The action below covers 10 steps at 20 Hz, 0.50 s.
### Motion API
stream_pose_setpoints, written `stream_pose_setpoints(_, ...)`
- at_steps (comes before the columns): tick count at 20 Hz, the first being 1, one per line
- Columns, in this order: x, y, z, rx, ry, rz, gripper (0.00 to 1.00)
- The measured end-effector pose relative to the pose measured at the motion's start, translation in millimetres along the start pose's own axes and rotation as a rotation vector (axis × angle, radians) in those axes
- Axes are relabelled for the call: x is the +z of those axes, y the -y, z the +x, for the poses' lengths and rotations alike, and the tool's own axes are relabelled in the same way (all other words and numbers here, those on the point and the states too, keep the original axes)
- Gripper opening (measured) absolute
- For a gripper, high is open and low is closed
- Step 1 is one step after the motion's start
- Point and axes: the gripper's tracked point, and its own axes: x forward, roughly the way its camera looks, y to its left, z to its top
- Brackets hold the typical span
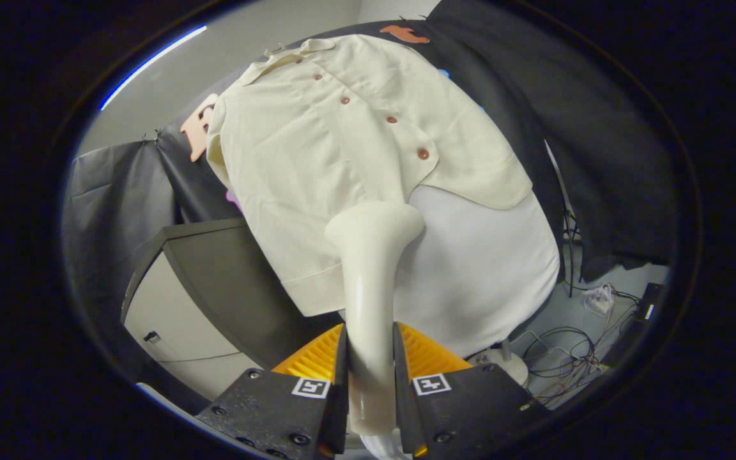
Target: Iron the clothes twice with a garment steamer, once on the left side and once on the right side.
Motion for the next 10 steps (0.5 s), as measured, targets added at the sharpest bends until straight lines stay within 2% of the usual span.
stream_pose_setpoints(5, 34.1, -9.2, -22.9, 0.028, 0.044, 0.040, 0.32)
stream_pose_setpoints(10, 90.1, -32.4, -39.2, 0.051, 0.108, -0.038, 0.32)
